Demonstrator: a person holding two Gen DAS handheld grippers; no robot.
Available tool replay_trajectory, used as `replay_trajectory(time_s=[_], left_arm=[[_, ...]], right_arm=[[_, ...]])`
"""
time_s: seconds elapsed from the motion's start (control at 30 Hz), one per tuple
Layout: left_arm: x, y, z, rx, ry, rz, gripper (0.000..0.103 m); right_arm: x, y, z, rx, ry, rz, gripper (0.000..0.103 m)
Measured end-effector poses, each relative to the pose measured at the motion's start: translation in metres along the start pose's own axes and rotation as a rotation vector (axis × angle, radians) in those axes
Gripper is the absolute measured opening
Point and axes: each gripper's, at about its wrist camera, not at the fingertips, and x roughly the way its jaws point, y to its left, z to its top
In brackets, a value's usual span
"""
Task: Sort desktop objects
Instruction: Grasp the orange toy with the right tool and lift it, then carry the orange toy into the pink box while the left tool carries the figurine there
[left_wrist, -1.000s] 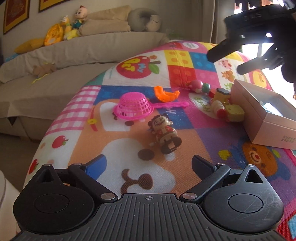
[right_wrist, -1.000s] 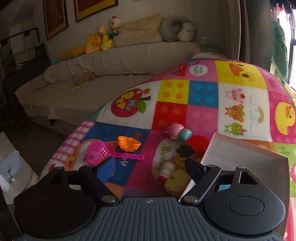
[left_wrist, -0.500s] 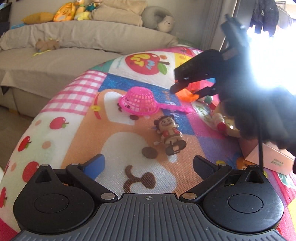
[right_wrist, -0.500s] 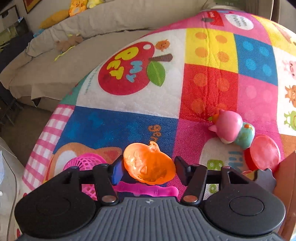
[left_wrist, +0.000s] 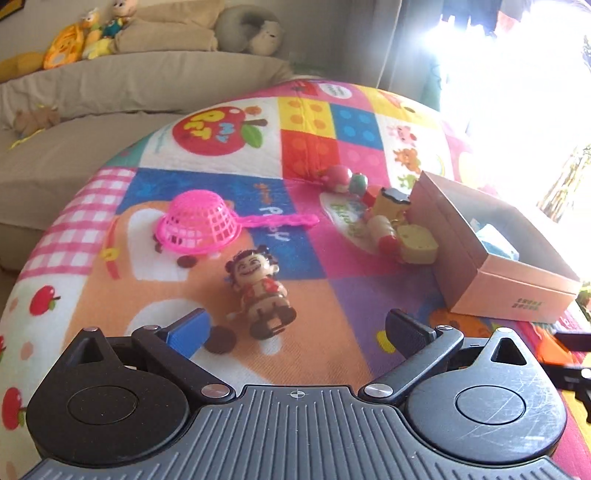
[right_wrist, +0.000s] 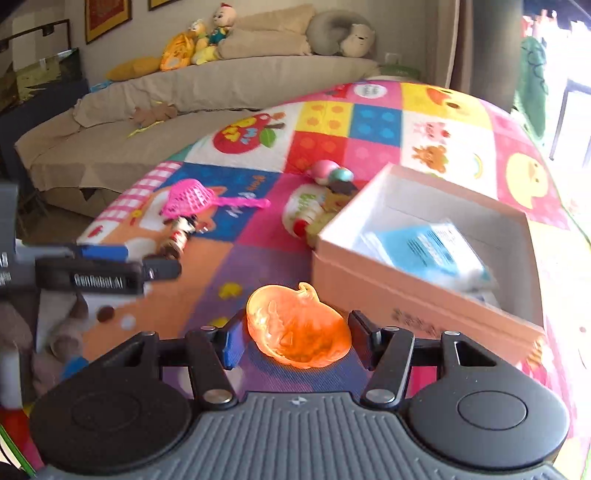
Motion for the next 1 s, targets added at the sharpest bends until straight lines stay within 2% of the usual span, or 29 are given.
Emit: replay_trajectory(time_s=[0.07, 0.13, 0.2, 0.23, 0.27, 0.33, 0.37, 0.43, 0.53, 0.6, 0.7, 0.8, 0.87, 1.0], left_arm=[[0.010, -0.005, 0.005, -0.013, 0.027, -0.020, 0.103], [0.012, -0.010, 0.007, -0.026, 0.053, -0.103, 0.103], [0.006, -0.018, 0.008, -0.005, 0.060, -0.224, 0.103], [0.002, -0.024, 0.008, 0.026, 0.051, -0.268, 0.103], [-0.002, -0.028, 0.008, 0.053, 0.034, -0.268, 0.103], [-0.006, -0.033, 0.009, 0.126, -0.014, -0.180, 0.103], [-0.004, -0.033, 0.010, 0.157, -0.028, -0.107, 0.103], [0.004, -0.027, 0.015, 0.192, -0.028, -0.007, 0.103], [0.020, -0.012, 0.026, 0.216, -0.002, 0.049, 0.103], [0.031, -0.004, 0.032, 0.217, 0.008, 0.054, 0.103], [0.047, 0.003, 0.038, 0.193, 0.036, 0.010, 0.103], [0.054, 0.005, 0.034, 0.155, 0.074, -0.082, 0.103], [0.047, -0.001, 0.025, 0.149, 0.080, -0.144, 0.103], [0.019, -0.025, 0.000, 0.216, 0.088, -0.291, 0.103]], right_arm=[[0.000, -0.013, -0.016, 0.052, 0.010, -0.048, 0.058], [-0.003, -0.026, -0.030, 0.103, -0.004, -0.075, 0.059], [-0.007, -0.035, -0.037, 0.143, -0.037, -0.089, 0.068], [-0.008, -0.038, -0.040, 0.159, -0.056, -0.095, 0.077], [-0.009, -0.040, -0.042, 0.168, -0.068, -0.100, 0.081], [-0.006, -0.041, -0.046, 0.170, -0.085, -0.107, 0.082], [-0.005, -0.040, -0.047, 0.169, -0.090, -0.111, 0.084], [-0.001, -0.038, -0.052, 0.166, -0.094, -0.113, 0.085], [0.001, -0.035, -0.052, 0.159, -0.097, -0.102, 0.086], [0.003, -0.036, -0.052, 0.166, -0.084, -0.096, 0.090], [0.006, -0.038, -0.052, 0.181, -0.066, -0.097, 0.090], [0.007, -0.038, -0.052, 0.183, -0.058, -0.096, 0.090], [0.008, -0.038, -0.052, 0.184, -0.057, -0.095, 0.091], [0.008, -0.040, -0.051, 0.188, -0.054, -0.092, 0.094]])
